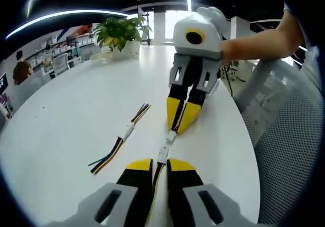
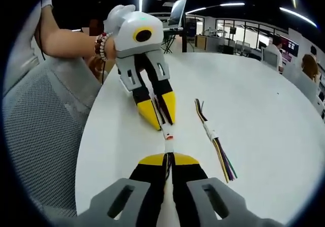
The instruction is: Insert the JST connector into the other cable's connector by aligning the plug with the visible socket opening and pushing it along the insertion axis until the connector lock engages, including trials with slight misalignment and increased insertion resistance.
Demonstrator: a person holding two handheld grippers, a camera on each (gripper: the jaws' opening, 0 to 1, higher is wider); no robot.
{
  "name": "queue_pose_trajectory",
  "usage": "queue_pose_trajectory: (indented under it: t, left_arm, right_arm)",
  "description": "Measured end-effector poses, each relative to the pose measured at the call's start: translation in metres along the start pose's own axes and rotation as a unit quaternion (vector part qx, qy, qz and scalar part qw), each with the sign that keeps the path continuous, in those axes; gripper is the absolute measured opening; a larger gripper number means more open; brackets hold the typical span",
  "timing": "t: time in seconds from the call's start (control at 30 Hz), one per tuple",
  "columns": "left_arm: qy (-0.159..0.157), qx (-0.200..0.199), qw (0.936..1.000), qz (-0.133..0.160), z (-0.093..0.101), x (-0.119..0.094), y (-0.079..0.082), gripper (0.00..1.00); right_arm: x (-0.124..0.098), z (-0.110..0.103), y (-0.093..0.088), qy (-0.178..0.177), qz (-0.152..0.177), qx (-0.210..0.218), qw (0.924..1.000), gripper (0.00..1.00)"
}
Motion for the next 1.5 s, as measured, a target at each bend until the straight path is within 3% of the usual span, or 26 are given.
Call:
queue_pose_trajectory:
  t: [0.4,0.6,0.67,1.0,1.13,1.5]
  left_arm:
    - [-0.004,0.009,0.9999,0.009,0.002,0.001,0.001,0.02]
    - [-0.008,0.011,0.9997,0.022,0.004,0.001,0.001,0.01]
    - [-0.01,-0.015,0.9995,0.027,0.004,0.003,0.001,0.01]
    - [-0.029,-0.033,0.999,0.006,0.009,0.003,0.0,0.01]
    - [-0.027,-0.047,0.9984,0.013,0.007,0.002,0.003,0.01]
    - [-0.02,-0.033,0.9992,0.013,0.007,0.0,0.006,0.01]
  right_arm:
    - [0.006,-0.004,0.003,0.002,-0.001,-0.009,1.0,0.1]
    - [0.009,-0.005,0.006,0.004,-0.001,-0.027,0.9996,0.05]
    - [0.008,-0.006,0.005,0.006,-0.003,-0.03,0.9995,0.05]
    - [-0.003,0.003,0.011,-0.011,0.004,-0.03,0.9995,0.04]
    - [-0.001,0.001,0.012,-0.006,-0.005,-0.044,0.999,0.04]
    - [0.003,-0.001,0.01,-0.001,-0.019,-0.058,0.9982,0.04]
Point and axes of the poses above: the point that each gripper's makers call its tool centre point, and the gripper's own axes: x roughly forward along the fingers, z roughly to its right, y roughly out of its top, the point moved 1 cm from there along -x, roughly backward along the fingers, and after that the axes turned 13 degrees about -x, right-handed, at the moved point
